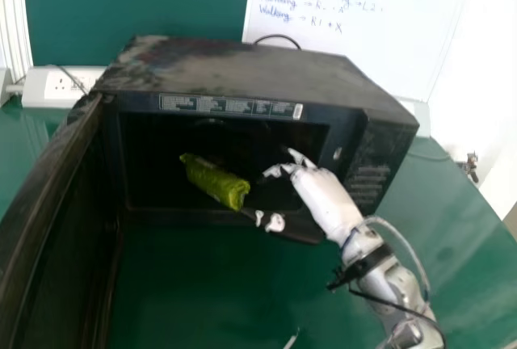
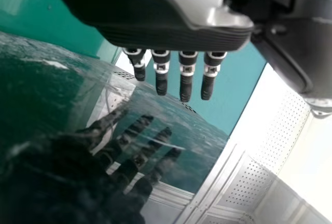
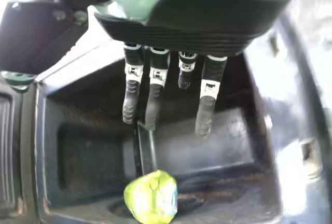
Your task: Put biscuit inside oven
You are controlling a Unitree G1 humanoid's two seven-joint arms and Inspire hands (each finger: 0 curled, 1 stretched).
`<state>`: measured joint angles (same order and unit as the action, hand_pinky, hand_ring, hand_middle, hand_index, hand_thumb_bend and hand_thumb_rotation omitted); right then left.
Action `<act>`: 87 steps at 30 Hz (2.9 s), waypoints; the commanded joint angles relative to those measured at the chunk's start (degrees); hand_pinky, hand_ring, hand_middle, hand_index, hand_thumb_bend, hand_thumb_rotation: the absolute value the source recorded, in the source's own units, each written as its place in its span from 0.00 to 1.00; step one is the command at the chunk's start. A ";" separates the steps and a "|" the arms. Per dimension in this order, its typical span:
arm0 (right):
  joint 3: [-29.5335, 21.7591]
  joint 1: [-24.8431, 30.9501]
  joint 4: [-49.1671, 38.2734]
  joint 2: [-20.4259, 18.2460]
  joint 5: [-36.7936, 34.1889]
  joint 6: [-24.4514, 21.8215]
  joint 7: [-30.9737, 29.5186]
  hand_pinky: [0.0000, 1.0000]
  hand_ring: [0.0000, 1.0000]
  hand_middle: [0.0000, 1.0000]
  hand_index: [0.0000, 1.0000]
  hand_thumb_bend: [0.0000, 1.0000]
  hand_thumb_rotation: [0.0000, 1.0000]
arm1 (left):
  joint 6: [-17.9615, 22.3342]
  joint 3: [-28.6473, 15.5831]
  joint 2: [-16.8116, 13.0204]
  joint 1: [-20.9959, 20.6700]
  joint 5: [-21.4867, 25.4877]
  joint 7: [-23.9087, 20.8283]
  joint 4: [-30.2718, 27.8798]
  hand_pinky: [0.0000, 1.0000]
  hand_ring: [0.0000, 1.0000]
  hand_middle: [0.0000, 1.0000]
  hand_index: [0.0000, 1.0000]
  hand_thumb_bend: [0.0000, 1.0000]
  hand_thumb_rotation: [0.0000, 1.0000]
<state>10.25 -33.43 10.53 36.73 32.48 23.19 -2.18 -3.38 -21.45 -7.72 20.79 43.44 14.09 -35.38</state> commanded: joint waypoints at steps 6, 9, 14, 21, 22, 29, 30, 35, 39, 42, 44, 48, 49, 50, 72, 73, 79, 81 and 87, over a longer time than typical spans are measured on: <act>-7.46 11.00 -9.05 3.68 -2.47 1.42 -0.87 0.45 0.58 0.67 0.65 0.98 0.36 | -1.29 0.26 -0.23 0.26 0.53 -1.21 -0.94 0.99 0.95 0.94 0.94 0.90 0.87; -10.31 14.78 -11.21 4.93 -2.62 2.59 -0.79 0.48 0.61 0.68 0.65 0.96 0.36 | -1.31 0.29 -0.26 0.22 0.60 -1.13 -0.96 0.99 0.95 0.94 0.95 0.90 0.86; -15.20 20.60 -14.09 6.31 -3.25 4.42 -0.49 0.49 0.63 0.68 0.65 0.96 0.36 | -1.34 0.36 -0.23 0.18 0.76 -0.93 -0.96 0.98 0.95 0.95 0.95 0.89 0.86; -22.33 27.07 -13.77 7.51 -6.17 8.99 0.67 0.47 0.59 0.67 0.64 0.98 0.30 | -1.57 -0.11 -0.40 0.28 1.36 -0.86 -0.93 0.98 0.95 0.94 0.95 0.89 0.85; -23.36 27.83 -13.49 7.56 -6.20 9.17 0.90 0.47 0.59 0.67 0.64 0.98 0.31 | -1.64 -0.14 -0.43 0.27 1.43 -0.86 -0.89 0.98 0.95 0.94 0.94 0.89 0.86; -28.77 30.22 -9.77 8.57 -6.75 10.04 1.86 0.49 0.60 0.66 0.63 1.00 0.28 | -1.83 -0.49 -0.63 0.21 2.04 -0.86 -0.73 0.97 0.94 0.93 0.94 0.89 0.85; -29.31 30.46 -9.48 8.58 -6.70 9.57 1.91 0.50 0.61 0.66 0.62 1.00 0.27 | -1.80 -0.48 -0.71 0.24 1.98 -0.82 -0.75 0.97 0.94 0.93 0.94 0.89 0.85; -31.00 31.15 -6.81 9.02 -5.93 9.83 3.44 0.51 0.62 0.65 0.61 1.00 0.24 | -2.11 -0.37 -0.89 0.75 2.15 -1.00 -1.43 0.96 0.93 0.93 0.94 0.90 0.85; -32.42 32.15 -5.02 9.89 -4.78 9.54 4.80 0.48 0.60 0.65 0.62 1.00 0.23 | -1.46 -0.49 -0.98 0.90 1.94 -0.44 -1.32 0.97 0.94 0.92 0.93 0.90 0.85; -33.43 33.10 -4.64 10.26 -5.19 9.26 5.01 0.49 0.60 0.65 0.62 1.00 0.20 | -0.78 -0.15 -0.77 0.99 0.77 -0.39 -1.52 0.98 0.94 0.92 0.93 0.89 0.85; -33.84 33.64 -4.80 10.37 -5.35 9.17 5.02 0.49 0.61 0.66 0.63 0.99 0.18 | 0.48 0.55 -0.06 1.15 -1.54 -0.52 -1.55 0.97 0.94 0.92 0.93 0.90 0.86; -34.11 34.12 -4.82 10.40 -5.86 9.16 4.78 0.50 0.61 0.66 0.63 0.99 0.18 | 5.72 3.34 2.79 1.68 -8.60 0.10 -0.61 0.95 0.93 0.93 0.93 0.89 0.85; -34.04 34.06 -4.56 10.38 -6.04 9.35 4.84 0.50 0.61 0.66 0.63 0.99 0.17 | 7.24 4.10 3.20 1.88 -10.28 0.74 -0.13 0.95 0.94 0.93 0.93 0.89 0.85; -34.04 34.15 -4.56 10.33 -6.08 9.31 4.88 0.50 0.62 0.65 0.62 0.99 0.16 | 8.73 4.90 3.68 2.09 -11.73 1.36 0.34 0.96 0.94 0.94 0.94 0.89 0.86; -34.21 34.95 -4.70 10.32 -6.63 8.20 4.80 0.53 0.63 0.66 0.62 0.97 0.19 | 44.40 14.49 9.14 -1.44 -42.05 -1.21 18.44 0.98 0.97 0.98 0.99 0.76 0.92; -34.24 35.00 -4.80 10.31 -6.74 8.11 4.75 0.53 0.63 0.66 0.62 0.97 0.19 | 45.30 14.53 8.94 -1.86 -43.43 -1.70 19.00 0.99 0.98 0.98 0.99 0.75 0.91; -34.39 35.37 -5.29 10.32 -7.34 7.34 4.38 0.54 0.64 0.66 0.63 0.98 0.20 | 48.96 12.92 5.89 -3.14 -53.27 -4.86 21.09 0.99 1.00 1.00 1.00 0.76 0.89; -34.40 35.54 -5.63 10.31 -7.60 7.00 4.25 0.54 0.64 0.66 0.63 0.97 0.20 | 50.76 12.40 4.90 -4.05 -55.96 -6.29 22.33 0.99 1.00 1.00 1.00 0.75 0.88; -34.37 35.58 -5.64 10.34 -8.36 6.75 4.08 0.55 0.64 0.66 0.63 0.97 0.19 | 54.39 9.01 3.12 -7.04 -70.50 -14.68 25.05 0.97 0.98 0.98 0.98 0.72 0.86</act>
<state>-23.48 1.33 5.23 46.59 25.01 29.77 2.20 50.45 -11.44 -4.04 13.87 -24.29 1.29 -10.70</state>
